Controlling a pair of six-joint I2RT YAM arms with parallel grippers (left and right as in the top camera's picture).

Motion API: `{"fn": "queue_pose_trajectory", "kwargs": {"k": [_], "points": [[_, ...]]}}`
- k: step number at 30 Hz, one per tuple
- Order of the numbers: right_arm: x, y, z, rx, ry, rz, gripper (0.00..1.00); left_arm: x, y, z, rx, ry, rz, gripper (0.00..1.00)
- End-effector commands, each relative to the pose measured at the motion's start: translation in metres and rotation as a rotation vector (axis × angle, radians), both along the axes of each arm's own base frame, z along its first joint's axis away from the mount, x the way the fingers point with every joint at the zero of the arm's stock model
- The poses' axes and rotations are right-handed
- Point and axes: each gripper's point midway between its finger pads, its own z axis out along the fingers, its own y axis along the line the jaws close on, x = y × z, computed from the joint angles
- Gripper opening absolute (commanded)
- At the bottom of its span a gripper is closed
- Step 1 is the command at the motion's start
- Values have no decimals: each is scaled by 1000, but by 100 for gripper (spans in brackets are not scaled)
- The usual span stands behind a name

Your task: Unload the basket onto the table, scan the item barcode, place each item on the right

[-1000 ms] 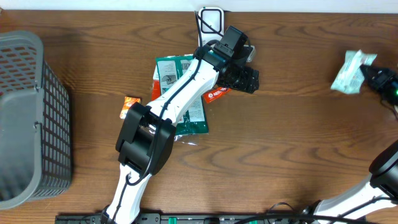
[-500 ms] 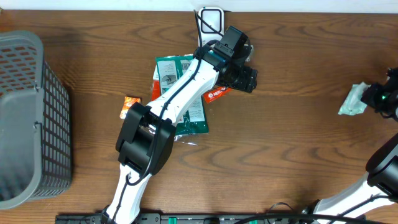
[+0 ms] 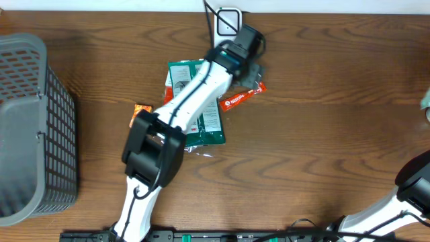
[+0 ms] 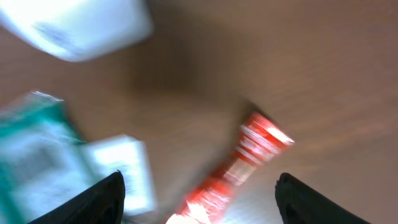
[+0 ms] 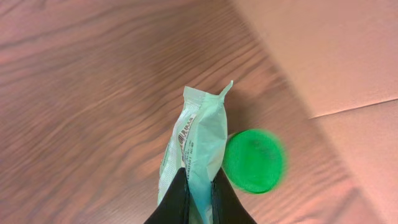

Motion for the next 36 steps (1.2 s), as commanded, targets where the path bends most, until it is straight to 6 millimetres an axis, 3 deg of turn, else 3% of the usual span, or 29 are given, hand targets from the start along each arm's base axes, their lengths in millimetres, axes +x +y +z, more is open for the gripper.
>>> {"fn": "queue_pose_trajectory", "kwargs": {"k": [1, 4, 7, 13, 18, 23, 29, 36], "points": [[-4, -12, 31, -125, 31, -25, 1, 48, 85, 52, 86, -168, 166, 77], [-8, -19, 37, -163, 42, -49, 1, 67, 148, 52, 98, -156, 278, 77], [-9, -22, 39, -194, 61, -40, 1, 74, 204, 47, 119, -125, 373, 77], [-21, -44, 53, -340, 143, -88, 1, 73, 261, 41, 175, -91, 483, 77], [-36, -59, 60, -409, 205, -126, 1, 71, 268, 39, 213, -88, 461, 79], [-53, -72, 49, -373, 227, -151, 1, 70, 260, 36, 181, -74, 432, 80], [-72, -88, 8, -288, 303, -173, 1, 64, 257, 22, 182, -38, 402, 80], [-71, -91, -36, -231, 372, -157, 1, 55, 253, 6, 182, 6, 378, 80]]}}
